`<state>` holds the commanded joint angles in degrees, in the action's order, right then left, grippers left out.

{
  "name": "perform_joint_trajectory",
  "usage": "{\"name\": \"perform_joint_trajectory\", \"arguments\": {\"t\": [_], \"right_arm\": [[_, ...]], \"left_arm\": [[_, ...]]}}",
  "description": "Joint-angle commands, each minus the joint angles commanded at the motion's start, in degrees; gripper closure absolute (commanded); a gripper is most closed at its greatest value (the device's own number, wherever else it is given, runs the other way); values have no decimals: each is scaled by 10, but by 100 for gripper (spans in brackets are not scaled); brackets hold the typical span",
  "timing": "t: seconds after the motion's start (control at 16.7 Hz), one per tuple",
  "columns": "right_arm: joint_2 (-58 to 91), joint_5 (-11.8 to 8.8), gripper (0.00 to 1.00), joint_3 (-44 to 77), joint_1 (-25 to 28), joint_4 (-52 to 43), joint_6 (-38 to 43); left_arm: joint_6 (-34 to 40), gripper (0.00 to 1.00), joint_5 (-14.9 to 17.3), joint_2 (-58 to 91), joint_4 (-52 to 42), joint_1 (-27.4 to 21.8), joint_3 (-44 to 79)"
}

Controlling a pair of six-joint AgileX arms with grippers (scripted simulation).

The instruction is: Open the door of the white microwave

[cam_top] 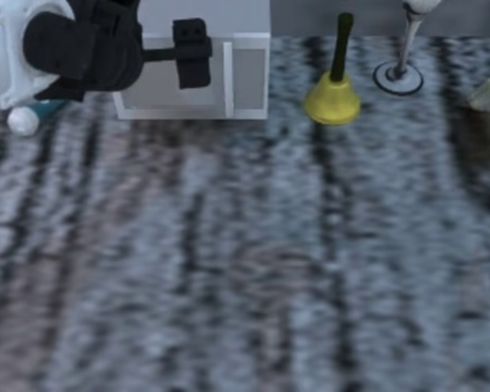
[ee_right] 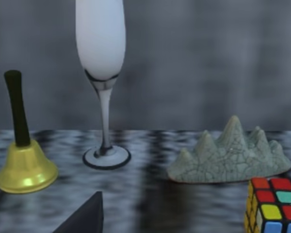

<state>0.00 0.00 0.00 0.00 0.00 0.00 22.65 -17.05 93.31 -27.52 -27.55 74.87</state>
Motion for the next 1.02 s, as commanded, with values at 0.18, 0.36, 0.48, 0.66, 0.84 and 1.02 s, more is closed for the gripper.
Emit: {"name": "perform_joint_trajectory", "arguments": {"t": [0.18,0.36,0.48,0.66,0.84,1.02], "right_arm": [[0,0,0,0,0,0,0],[0,0,0,0,0,0,0],[0,0,0,0,0,0,0],[0,0,0,0,0,0,0],[0,0,0,0,0,0,0],[0,0,0,0,0,0,0]], "left_arm": [[33,0,-22,119,-34,-38,105],[57,0,-37,198,-55,-64,181],[65,0,-42,226,-62,-73,207],[66,0,-43,232,-63,-74,212],[65,0,-42,232,-60,-71,211],[55,0,-35,275,-34,-61,233]]}}
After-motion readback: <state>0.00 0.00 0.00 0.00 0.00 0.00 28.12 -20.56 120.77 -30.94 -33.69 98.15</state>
